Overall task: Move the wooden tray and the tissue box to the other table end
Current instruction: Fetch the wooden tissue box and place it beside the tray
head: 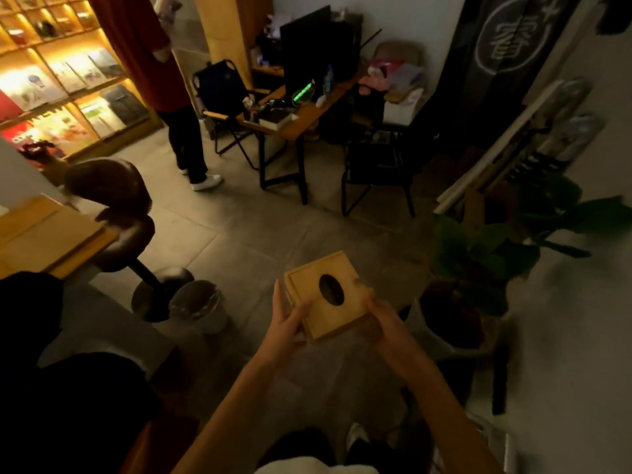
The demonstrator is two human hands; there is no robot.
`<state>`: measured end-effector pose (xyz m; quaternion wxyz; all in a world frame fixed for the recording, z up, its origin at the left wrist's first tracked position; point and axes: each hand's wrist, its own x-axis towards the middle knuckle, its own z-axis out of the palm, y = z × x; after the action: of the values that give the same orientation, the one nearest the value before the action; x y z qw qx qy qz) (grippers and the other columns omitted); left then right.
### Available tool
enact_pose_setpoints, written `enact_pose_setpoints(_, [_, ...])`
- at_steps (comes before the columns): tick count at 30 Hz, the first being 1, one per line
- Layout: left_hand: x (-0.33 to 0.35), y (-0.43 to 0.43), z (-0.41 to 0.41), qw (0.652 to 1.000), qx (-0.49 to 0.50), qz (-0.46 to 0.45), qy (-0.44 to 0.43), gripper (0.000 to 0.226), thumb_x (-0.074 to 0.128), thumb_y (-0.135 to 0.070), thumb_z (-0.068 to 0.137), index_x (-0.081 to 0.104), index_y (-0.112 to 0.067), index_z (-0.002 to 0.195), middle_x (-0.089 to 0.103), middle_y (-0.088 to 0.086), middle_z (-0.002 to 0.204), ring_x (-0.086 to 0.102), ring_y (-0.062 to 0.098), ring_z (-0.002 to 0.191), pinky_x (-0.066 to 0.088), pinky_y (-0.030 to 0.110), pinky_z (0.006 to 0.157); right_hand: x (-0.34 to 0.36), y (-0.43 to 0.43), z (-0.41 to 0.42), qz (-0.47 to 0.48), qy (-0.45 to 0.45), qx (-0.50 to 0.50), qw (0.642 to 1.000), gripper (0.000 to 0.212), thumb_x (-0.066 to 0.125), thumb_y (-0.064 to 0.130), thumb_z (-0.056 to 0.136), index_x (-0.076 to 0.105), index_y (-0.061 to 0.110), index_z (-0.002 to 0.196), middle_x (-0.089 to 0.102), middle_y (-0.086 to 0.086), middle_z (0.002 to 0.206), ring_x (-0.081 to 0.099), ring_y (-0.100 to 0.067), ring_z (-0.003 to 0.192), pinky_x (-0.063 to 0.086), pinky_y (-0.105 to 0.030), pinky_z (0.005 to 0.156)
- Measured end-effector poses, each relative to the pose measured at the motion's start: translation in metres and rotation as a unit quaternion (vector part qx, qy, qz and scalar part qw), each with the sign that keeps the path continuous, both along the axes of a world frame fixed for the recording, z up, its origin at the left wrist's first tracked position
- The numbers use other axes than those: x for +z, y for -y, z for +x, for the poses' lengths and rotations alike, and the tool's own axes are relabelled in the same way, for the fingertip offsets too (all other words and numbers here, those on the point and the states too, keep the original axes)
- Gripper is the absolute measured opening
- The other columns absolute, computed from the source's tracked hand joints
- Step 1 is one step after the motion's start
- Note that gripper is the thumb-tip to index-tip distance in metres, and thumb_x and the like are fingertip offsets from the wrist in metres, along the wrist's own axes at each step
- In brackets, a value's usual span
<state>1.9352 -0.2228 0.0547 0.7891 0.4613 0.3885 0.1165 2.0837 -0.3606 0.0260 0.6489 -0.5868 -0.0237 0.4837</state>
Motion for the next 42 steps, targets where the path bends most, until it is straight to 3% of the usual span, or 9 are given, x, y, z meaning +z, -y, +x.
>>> enact_pose_setpoints(5, [0.014,-0.042,0.051,0.995,0.101,-0.008,-0.015,0.063,0.062,-0.042,0.092,0.019,-0.065,0.132,0.047,0.005,0.134,0.062,0.035,0.11,0.06,0.054,0.076,0.026,-0.069,0.057,-0.001,-0.004,0.111,0.994,0.064,0.063,0.063,0.081,0.049,0.032,0.135,0.066,-0.004,0.127,0.068,-0.028,0.113,0.054,-0.055,0.097])
enact_pose_setpoints(13, [0.01,-0.17,0.126,0.975,0.22,-0.007,0.001,0.082,0.066,-0.046,0.083,0.009,-0.056,0.142,0.043,0.006,0.134,0.06,0.031,0.107,0.058,0.042,0.067,0.033,-0.245,0.141,0.018,0.004,0.172,0.985,0.061,0.065,0.05,0.084,0.046,0.026,0.137,0.061,-0.009,0.131,0.063,-0.031,0.115,0.054,-0.052,0.098])
enact_pose_setpoints(19, [0.0,-0.312,0.175,0.967,0.255,0.007,0.014,0.09,0.066,-0.05,0.081,0.0,-0.063,0.142,0.033,0.0,0.144,0.051,0.036,0.123,0.054,0.052,0.089,0.03,-0.4,0.19,0.02,0.005,0.209,0.978,0.042,0.064,0.039,0.091,0.051,0.021,0.127,0.064,-0.012,0.125,0.066,-0.031,0.11,0.057,-0.048,0.092])
enact_pose_setpoints(23, [0.008,-0.398,0.199,0.959,0.28,0.032,0.015,0.088,0.066,-0.045,0.082,0.004,-0.06,0.143,0.033,0.0,0.145,0.049,0.034,0.124,0.053,0.043,0.08,0.035,-0.494,0.216,0.019,-0.009,0.251,0.968,0.053,0.068,0.043,0.084,0.049,0.023,0.13,0.062,-0.011,0.126,0.065,-0.032,0.111,0.053,-0.053,0.098])
enact_pose_setpoints(29, [0.01,-0.515,0.195,0.959,0.282,0.034,-0.009,0.089,0.067,-0.054,0.083,0.009,-0.057,0.15,0.04,0.0,0.148,0.056,0.028,0.119,0.058,0.043,0.081,0.037,-0.628,0.261,-0.003,0.045,0.456,0.889,0.069,0.048,0.07,0.086,0.047,0.031,0.143,0.064,-0.004,0.135,0.063,-0.026,0.121,0.052,-0.05,0.101])
enact_pose_setpoints(32, [0.008,-0.576,0.189,0.967,0.25,0.041,-0.019,0.089,0.068,-0.056,0.078,0.018,-0.051,0.151,0.049,0.002,0.144,0.06,0.028,0.119,0.056,0.048,0.094,0.048,-0.711,0.272,-0.014,0.083,0.493,0.866,0.06,0.038,0.072,0.083,0.051,0.042,0.134,0.067,-0.001,0.127,0.067,-0.022,0.112,0.057,-0.042,0.089])
enact_pose_setpoints(34, [0.01,-0.614,0.188,0.968,0.25,0.039,-0.008,0.082,0.066,-0.05,0.08,0.027,-0.042,0.151,0.056,0.003,0.137,0.065,0.026,0.115,0.058,0.041,0.088,0.054,-0.769,0.276,-0.006,0.09,0.534,0.84,0.053,0.041,0.07,0.085,0.049,0.046,0.132,0.064,0.003,0.126,0.068,-0.02,0.109,0.059,-0.035,0.079])
enact_pose_setpoints(37, [0.013,-0.668,0.187,0.959,0.281,0.025,0.005,0.08,0.07,-0.049,0.074,0.036,-0.035,0.145,0.063,0.006,0.129,0.07,0.023,0.106,0.059,0.031,0.078,0.054,-0.853,0.271,-0.021,0.094,0.594,0.798,0.07,0.053,0.069,0.082,0.043,0.038,0.143,0.058,-0.003,0.133,0.065,-0.027,0.112,0.06,-0.037,0.079])
enact_pose_setpoints(42, [0.019,-0.754,0.169,0.923,0.384,0.0,-0.001,0.081,0.063,-0.059,0.077,0.034,-0.032,0.148,0.058,0.009,0.135,0.063,0.031,0.115,0.057,0.043,0.086,0.045,-0.976,0.234,-0.042,0.05,0.632,0.772,0.05,0.06,0.06,0.087,0.055,0.031,0.127,0.06,-0.008,0.131,0.066,-0.03,0.112,0.058,-0.051,0.091])
